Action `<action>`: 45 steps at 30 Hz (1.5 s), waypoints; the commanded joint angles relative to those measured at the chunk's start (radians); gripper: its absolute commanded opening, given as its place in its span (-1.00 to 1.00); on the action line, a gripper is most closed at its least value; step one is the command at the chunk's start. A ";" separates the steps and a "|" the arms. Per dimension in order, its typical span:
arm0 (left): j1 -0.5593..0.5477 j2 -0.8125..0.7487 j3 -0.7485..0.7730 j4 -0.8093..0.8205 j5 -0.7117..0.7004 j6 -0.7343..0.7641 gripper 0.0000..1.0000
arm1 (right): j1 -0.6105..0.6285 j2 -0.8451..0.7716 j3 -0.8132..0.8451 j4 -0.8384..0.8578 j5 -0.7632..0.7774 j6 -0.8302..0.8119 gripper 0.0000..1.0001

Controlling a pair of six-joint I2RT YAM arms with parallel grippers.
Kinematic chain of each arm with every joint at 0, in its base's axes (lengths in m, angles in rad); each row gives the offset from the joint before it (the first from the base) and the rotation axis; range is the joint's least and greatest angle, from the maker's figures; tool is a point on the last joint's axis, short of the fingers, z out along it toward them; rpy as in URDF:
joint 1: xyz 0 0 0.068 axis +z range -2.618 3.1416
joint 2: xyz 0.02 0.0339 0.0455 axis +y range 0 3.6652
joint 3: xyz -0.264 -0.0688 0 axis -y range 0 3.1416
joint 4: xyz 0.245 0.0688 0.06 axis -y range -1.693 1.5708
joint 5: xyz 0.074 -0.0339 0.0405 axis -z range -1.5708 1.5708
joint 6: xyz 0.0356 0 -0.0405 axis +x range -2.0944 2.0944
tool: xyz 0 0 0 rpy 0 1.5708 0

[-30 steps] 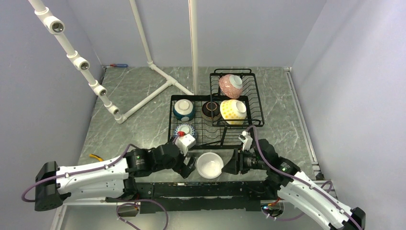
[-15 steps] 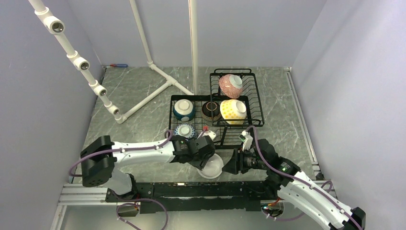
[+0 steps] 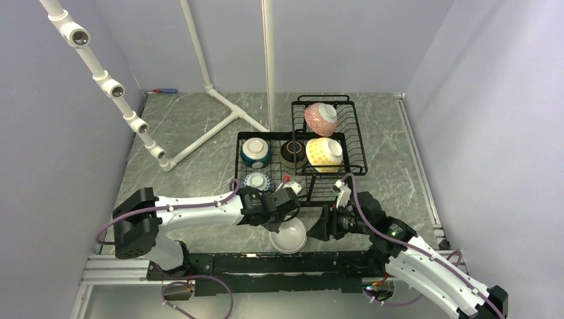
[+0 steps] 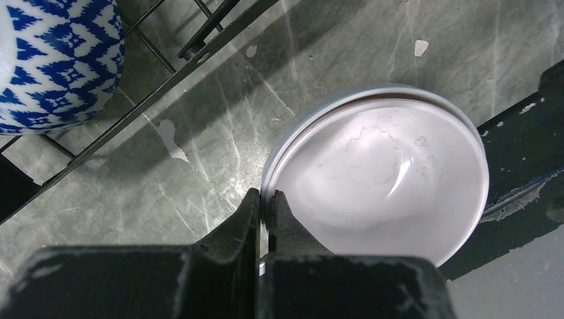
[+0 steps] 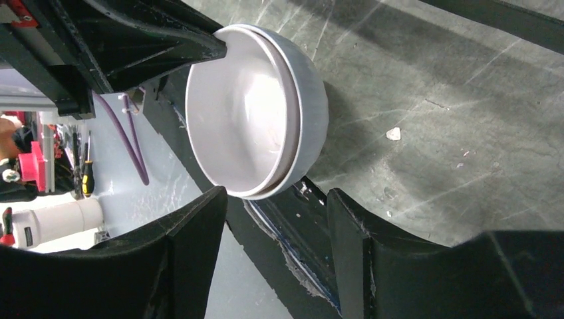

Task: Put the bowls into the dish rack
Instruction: Pick up the bowl from the center of the board.

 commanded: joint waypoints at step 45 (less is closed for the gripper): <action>-0.003 -0.076 0.126 0.062 -0.006 0.037 -0.95 | -0.009 0.164 0.146 0.078 0.023 0.042 -0.32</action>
